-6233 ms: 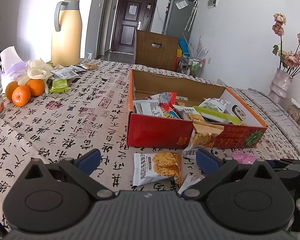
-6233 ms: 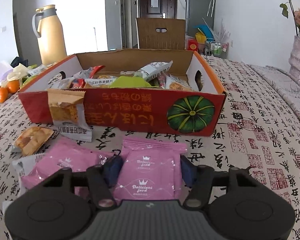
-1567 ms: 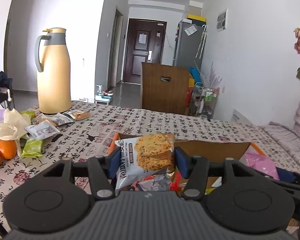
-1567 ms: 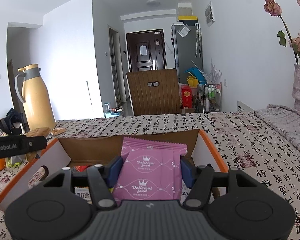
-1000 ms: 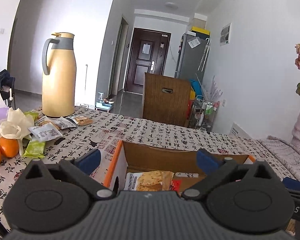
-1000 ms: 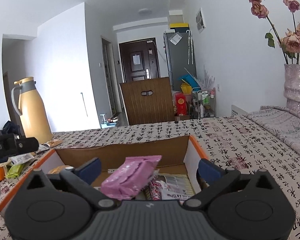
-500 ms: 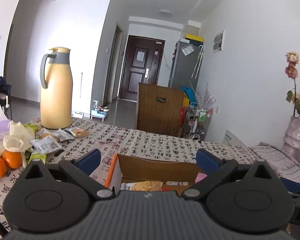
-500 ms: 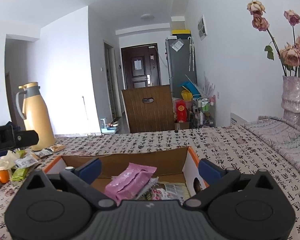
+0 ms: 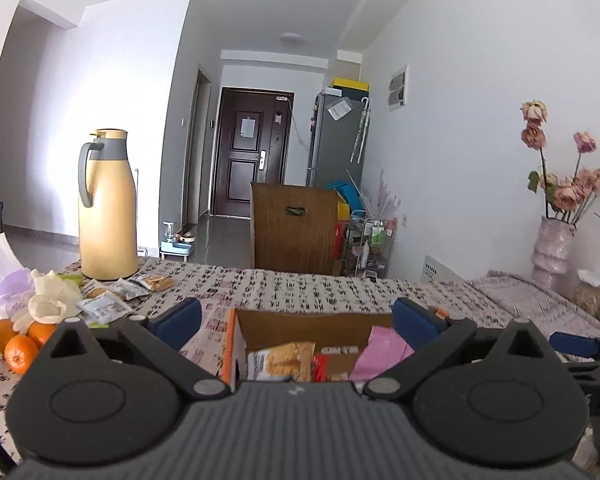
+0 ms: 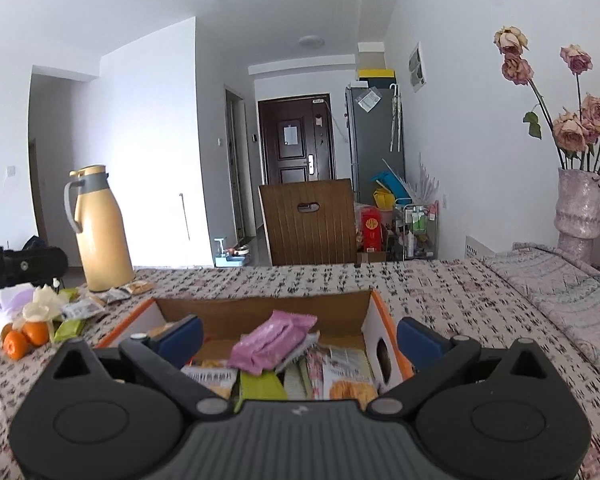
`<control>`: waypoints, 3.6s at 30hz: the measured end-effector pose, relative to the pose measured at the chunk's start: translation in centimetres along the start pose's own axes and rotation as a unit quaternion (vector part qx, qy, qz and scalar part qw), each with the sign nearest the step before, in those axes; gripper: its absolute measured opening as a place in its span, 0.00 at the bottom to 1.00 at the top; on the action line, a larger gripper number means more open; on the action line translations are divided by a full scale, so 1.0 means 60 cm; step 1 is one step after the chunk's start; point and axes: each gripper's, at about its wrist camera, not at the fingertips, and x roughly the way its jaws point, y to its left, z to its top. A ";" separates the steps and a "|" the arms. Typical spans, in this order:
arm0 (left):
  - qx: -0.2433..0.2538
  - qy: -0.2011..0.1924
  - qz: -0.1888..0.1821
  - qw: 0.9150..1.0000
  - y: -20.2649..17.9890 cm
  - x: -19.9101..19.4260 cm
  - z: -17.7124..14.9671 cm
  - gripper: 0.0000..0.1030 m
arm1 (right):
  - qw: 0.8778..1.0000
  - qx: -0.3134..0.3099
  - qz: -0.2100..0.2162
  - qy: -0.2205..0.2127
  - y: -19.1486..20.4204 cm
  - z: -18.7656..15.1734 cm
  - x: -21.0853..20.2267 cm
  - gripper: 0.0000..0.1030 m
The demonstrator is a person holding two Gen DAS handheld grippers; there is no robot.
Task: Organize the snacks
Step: 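Withdraw both open grippers up and away from the box, then grasp the tan cracker packet on the table with the right gripper, then grasp the white packet with the left gripper while the right gripper holds the cracker packet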
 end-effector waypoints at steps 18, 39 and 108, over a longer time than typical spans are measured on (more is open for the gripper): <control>-0.014 0.098 0.033 0.995 0.083 -0.085 -0.135 1.00 | 0.998 -0.003 -0.004 0.065 0.011 -0.101 -0.098 1.00; -0.025 0.115 0.007 0.993 0.090 -0.146 -0.173 1.00 | 0.994 -0.028 0.034 0.103 0.102 -0.151 -0.139 1.00; -0.027 0.224 -0.037 0.974 -0.058 -0.041 -0.221 0.58 | 0.991 0.035 0.061 0.110 -0.007 -0.187 -0.137 0.24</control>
